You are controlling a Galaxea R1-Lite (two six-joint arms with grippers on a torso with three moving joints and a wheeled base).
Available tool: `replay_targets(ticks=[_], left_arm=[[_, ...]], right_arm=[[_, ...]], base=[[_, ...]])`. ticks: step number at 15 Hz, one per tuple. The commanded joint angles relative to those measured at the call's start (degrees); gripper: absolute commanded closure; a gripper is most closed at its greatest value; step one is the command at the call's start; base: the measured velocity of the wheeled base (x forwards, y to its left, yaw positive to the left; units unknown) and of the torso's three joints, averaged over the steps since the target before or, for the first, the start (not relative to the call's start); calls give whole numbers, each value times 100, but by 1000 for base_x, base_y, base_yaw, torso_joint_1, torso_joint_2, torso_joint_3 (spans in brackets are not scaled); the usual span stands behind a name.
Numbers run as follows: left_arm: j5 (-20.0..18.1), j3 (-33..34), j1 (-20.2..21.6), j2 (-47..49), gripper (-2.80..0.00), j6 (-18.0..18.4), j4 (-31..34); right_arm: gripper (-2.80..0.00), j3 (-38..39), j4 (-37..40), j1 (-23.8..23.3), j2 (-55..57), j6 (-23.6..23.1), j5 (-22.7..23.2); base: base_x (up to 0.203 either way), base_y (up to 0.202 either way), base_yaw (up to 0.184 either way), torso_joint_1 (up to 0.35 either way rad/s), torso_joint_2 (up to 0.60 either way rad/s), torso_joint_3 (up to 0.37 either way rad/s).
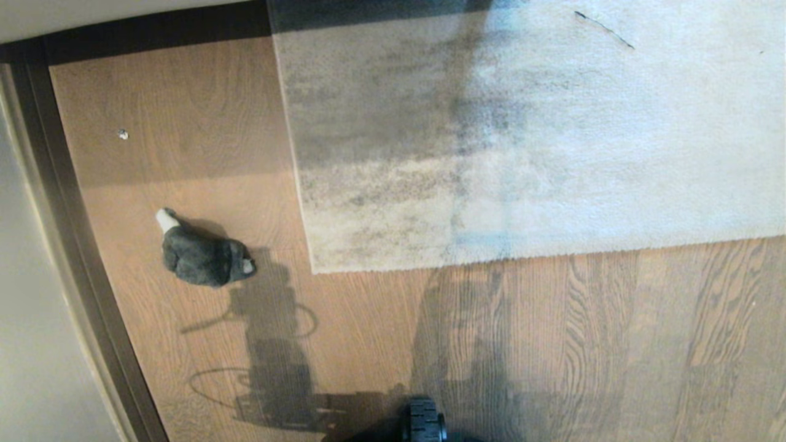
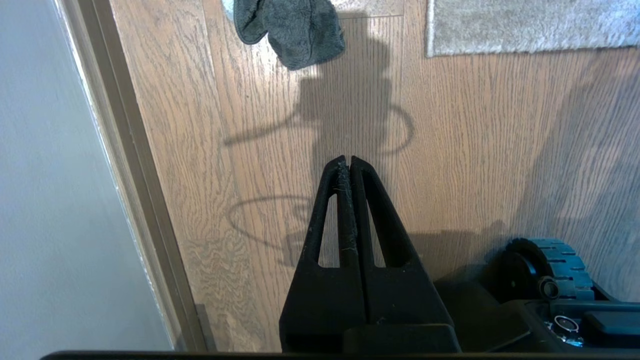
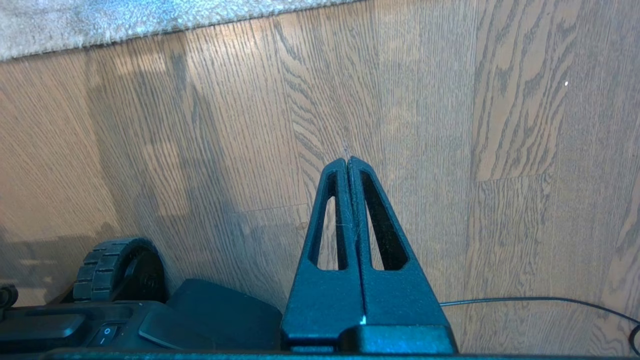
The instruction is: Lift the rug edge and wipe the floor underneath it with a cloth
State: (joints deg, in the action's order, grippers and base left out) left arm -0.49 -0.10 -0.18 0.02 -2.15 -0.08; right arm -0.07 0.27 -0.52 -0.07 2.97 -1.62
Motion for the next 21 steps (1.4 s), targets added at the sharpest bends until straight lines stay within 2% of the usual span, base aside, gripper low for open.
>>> replay_targets(ticks=[1,6,21], left_arm=[[-4,1,1,-2,0,-4,-1],[5,1,1,-2,0,-4,-1],[5,1,1,-2,0,-22,-9]], right_arm=[[0,5,0,0,7,1,-5],[0,4,0,0,7,1,-5],[0,-1,0,0,7,1,-5]], base=[[0,0,0,0,0,0],[0,0,0,1,1,17],[0,0,0,3,4,193]])
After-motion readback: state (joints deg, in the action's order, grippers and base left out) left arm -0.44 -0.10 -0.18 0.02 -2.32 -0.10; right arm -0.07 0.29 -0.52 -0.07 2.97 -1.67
